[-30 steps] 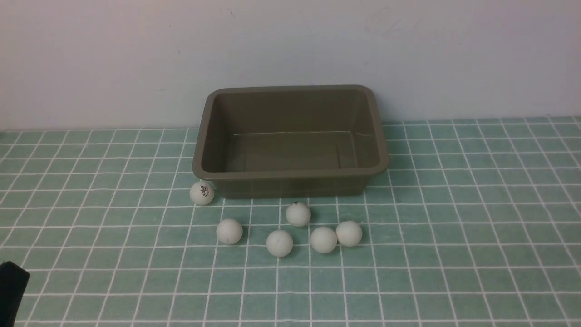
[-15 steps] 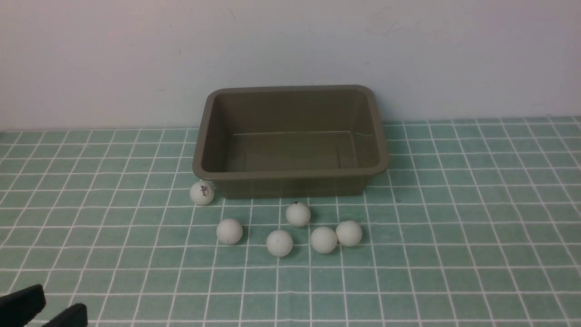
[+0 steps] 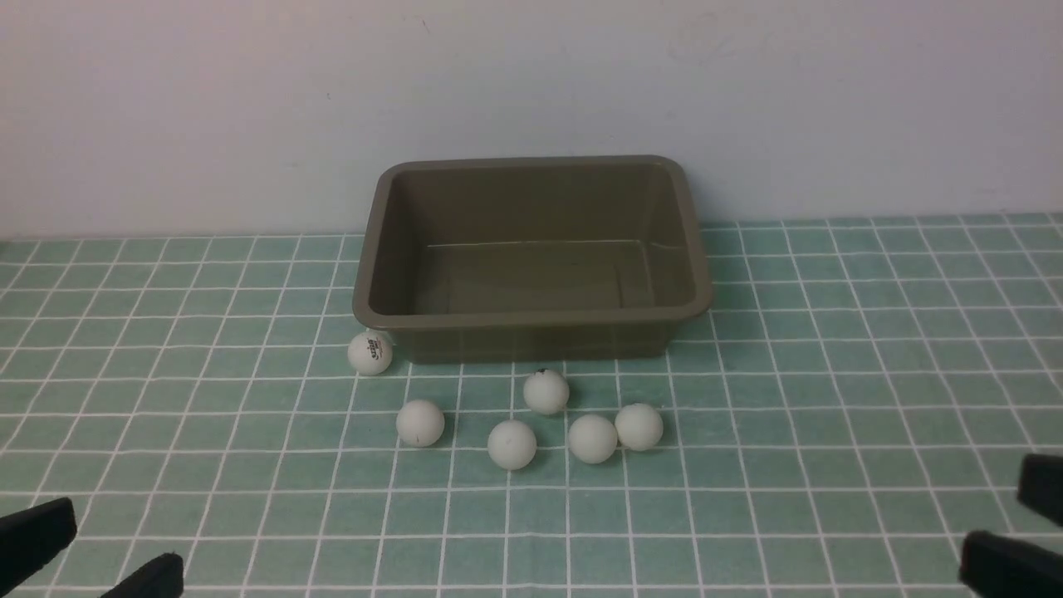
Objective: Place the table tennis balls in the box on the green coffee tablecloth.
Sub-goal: 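Reach for and grasp a ping pong ball on the table, then release the ping pong ball into the bin and lift the gripper away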
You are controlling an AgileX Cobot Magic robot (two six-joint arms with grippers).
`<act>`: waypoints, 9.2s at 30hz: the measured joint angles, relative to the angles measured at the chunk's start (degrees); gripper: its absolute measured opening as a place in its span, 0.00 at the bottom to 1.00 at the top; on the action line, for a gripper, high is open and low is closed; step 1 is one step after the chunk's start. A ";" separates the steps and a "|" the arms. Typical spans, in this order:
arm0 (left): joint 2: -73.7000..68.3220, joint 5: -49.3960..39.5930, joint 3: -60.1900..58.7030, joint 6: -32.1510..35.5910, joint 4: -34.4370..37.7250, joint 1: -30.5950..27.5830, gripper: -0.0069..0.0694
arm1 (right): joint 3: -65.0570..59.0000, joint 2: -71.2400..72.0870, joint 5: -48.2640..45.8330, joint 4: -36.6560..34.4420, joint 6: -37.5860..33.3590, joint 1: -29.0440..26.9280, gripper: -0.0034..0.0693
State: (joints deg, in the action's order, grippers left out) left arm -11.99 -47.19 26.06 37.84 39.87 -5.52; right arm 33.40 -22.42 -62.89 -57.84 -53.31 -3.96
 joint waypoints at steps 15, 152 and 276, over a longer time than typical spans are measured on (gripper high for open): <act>0.00 4.12 0.00 0.00 2.92 0.00 0.72 | 7.85 -26.29 -3.48 7.43 -6.34 0.00 0.58; 0.00 -3.93 0.00 0.15 4.31 0.00 0.72 | 50.56 -96.19 11.13 -2.61 -57.96 3.86 0.58; 0.00 -5.96 0.00 0.65 4.09 0.00 0.72 | 64.97 -101.04 0.87 -7.37 -40.30 9.87 0.51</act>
State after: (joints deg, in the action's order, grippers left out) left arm -11.99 -53.15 26.06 38.49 43.97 -5.52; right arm 98.37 -123.45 -62.02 -65.22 -93.61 5.91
